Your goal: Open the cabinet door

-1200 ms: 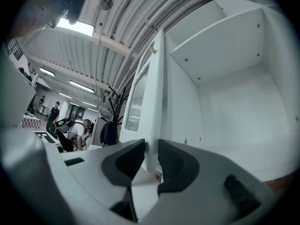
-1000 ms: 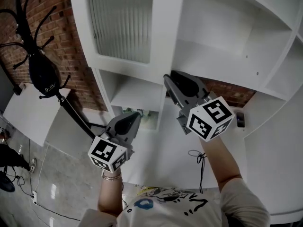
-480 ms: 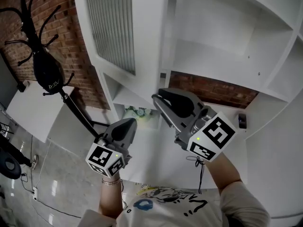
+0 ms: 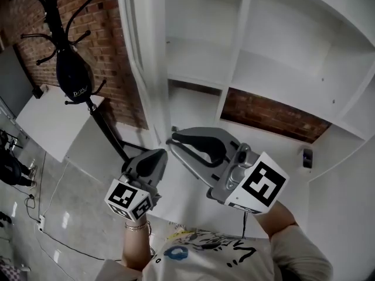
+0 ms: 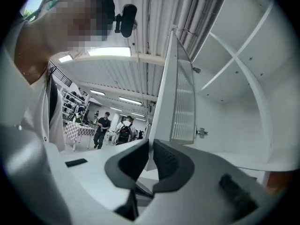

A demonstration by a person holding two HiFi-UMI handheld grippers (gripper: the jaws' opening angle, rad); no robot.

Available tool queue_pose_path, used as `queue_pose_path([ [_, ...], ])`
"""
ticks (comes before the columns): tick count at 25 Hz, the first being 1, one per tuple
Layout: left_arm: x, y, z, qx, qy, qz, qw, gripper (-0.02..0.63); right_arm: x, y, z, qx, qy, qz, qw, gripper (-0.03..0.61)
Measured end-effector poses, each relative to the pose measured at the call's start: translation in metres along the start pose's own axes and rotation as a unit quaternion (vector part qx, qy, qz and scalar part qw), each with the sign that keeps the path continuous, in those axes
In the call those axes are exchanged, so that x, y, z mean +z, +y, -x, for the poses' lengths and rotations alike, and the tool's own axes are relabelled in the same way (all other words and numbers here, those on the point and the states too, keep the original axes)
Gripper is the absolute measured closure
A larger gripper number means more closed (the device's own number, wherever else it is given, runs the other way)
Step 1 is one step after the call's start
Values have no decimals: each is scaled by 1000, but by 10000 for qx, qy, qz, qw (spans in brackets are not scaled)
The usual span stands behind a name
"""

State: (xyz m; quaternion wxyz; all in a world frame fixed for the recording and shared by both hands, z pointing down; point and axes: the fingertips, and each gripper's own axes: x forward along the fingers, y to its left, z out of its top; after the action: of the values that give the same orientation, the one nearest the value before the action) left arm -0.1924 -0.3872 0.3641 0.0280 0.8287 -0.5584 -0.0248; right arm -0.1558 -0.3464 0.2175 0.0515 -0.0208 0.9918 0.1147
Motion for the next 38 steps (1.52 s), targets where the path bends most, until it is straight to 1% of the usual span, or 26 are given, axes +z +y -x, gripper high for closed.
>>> queue_pose_path([
  [3,-4,8,14,249,42,11,9997,598,8,17,-17,318,-163,-98,9993,535],
  [7,-4,17,32,532,22,48,9986,598,11,32,-35,556,-316,-217,9977,535],
  [12,-3,31,57,879,17,30,9961,598,5,45,-54,891,-274,-150,9955,537],
  [21,-6,52,92,1353,-14,97,9908,598,6,64,-90,1251,-473,-441,9900,540],
  [26,-8,55,103,1471,-18,124,9890,598,5,71,-105,1374,-497,-598,9875,541],
  [29,-10,57,107,1511,-19,131,9884,598,-1,75,-112,1404,-407,-608,9874,546],
  [35,-12,62,110,1538,-12,135,9880,598,-17,69,-115,1291,-199,-662,9892,549],
  [38,-15,63,105,1481,28,147,9889,598,-23,59,-113,1177,-151,-672,9907,549],
])
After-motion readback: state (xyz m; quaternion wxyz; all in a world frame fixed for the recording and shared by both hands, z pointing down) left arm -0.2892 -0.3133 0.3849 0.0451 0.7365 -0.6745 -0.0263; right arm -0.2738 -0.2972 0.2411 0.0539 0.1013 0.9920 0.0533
